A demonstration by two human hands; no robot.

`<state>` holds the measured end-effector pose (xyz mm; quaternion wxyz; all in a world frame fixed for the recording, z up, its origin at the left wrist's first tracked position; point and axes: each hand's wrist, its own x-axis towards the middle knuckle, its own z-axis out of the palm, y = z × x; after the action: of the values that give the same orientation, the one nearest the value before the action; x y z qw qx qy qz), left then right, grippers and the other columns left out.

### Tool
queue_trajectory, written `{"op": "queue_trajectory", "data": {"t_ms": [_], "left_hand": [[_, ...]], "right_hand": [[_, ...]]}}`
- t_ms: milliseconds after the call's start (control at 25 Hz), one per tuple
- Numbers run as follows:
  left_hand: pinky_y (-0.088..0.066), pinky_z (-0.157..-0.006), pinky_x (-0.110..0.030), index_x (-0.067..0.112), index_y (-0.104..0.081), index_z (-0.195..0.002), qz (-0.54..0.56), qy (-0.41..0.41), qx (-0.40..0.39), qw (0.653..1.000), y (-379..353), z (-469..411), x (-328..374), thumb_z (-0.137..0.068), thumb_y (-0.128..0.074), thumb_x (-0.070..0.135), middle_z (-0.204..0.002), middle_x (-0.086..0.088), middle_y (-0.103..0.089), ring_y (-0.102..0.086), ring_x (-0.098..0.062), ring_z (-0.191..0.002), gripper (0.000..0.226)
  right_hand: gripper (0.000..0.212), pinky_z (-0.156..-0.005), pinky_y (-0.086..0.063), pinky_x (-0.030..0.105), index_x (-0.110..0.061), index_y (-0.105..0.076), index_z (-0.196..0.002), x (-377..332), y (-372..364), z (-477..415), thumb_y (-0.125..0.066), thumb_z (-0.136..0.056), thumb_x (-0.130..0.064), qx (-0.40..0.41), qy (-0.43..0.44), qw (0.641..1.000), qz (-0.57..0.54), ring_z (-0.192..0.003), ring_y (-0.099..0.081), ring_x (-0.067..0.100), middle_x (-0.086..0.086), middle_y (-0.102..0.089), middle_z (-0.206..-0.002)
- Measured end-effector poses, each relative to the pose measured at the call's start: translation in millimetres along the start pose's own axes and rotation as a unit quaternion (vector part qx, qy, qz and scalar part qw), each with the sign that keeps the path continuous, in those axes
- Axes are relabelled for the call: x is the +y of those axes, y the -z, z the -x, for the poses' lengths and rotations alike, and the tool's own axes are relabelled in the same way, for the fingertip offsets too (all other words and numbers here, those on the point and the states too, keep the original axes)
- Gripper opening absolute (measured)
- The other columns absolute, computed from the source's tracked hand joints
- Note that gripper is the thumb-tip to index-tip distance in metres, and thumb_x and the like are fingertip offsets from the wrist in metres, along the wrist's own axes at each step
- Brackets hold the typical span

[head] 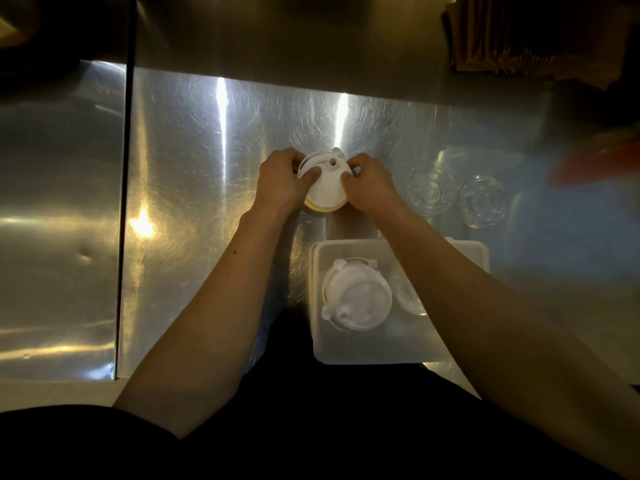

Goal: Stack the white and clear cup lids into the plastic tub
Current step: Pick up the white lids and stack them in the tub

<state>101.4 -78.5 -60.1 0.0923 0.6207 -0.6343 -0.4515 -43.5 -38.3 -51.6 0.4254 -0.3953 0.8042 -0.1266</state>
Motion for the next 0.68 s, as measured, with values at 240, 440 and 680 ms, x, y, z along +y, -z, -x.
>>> {"op": "queue_trajectory", "data": {"t_ms": [240, 440, 680], "left_hand": [[-0.054, -0.090, -0.036, 0.008, -0.066, -0.115, 0.056, -0.014, 0.042, 0.997, -5.9, 11.6, -0.1, -0.083, -0.069, 0.030, -0.113, -0.013, -0.068, -0.065, -0.024, -0.101, 0.039], [-0.054, -0.091, -0.035, 0.009, -0.064, -0.119, 0.056, -0.003, 0.042, 0.998, -6.5, 12.5, 5.3, -0.084, -0.069, 0.027, -0.116, -0.013, -0.067, -0.065, -0.025, -0.103, 0.039], [-0.051, -0.080, -0.020, 0.012, -0.067, -0.114, 0.073, 0.000, 0.042, 0.996, -4.4, 12.6, 3.9, -0.083, -0.072, 0.027, -0.112, -0.007, -0.072, -0.067, -0.020, -0.100, 0.036]], "right_hand": [[0.034, -0.080, -0.040, 0.025, -0.018, -0.060, -0.124, 3.3, -8.9, 2.1, -0.051, -0.092, -0.011, 0.040, 0.027, 0.998, -0.029, -0.112, -0.059, 0.027, 0.012, -0.064, -0.123], [0.033, -0.084, -0.059, 0.041, -0.019, -0.068, -0.114, -2.3, -5.9, 0.6, -0.051, -0.088, -0.006, 0.042, -0.051, 0.984, -0.164, -0.100, -0.064, 0.024, 0.000, -0.063, -0.100], [0.035, -0.082, -0.060, 0.042, -0.014, -0.066, -0.115, -4.9, -6.6, 2.7, -0.049, -0.086, -0.003, 0.047, -0.057, 0.986, -0.149, -0.099, -0.063, 0.025, 0.008, -0.064, -0.104]]}}
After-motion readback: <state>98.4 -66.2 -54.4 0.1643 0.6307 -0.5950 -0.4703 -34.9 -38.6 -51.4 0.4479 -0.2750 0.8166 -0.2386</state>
